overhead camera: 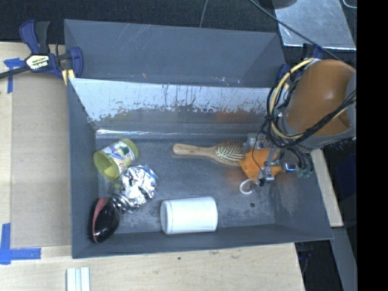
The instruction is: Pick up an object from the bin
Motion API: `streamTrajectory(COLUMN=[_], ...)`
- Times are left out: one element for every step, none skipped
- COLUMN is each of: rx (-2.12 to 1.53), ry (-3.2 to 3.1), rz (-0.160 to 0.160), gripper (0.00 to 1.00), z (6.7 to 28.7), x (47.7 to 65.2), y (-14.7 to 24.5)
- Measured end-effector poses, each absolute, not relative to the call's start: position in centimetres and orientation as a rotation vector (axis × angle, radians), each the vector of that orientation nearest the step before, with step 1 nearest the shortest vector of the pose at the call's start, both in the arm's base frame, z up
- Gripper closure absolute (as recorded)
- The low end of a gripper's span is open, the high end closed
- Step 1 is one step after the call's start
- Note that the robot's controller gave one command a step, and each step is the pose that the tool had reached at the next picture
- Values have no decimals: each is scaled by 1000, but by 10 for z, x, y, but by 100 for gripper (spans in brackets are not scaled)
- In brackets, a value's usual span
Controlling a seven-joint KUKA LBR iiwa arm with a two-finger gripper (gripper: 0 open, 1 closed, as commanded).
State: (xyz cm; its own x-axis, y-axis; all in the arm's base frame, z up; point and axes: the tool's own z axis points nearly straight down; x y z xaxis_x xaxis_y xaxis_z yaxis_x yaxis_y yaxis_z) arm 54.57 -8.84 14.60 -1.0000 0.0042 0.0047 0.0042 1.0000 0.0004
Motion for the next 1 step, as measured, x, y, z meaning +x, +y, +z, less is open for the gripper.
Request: streamTrajectory(rx=[8], ry=[-3148], rz=[7], gripper=[0], z=[221], x=[540], y=[-133])
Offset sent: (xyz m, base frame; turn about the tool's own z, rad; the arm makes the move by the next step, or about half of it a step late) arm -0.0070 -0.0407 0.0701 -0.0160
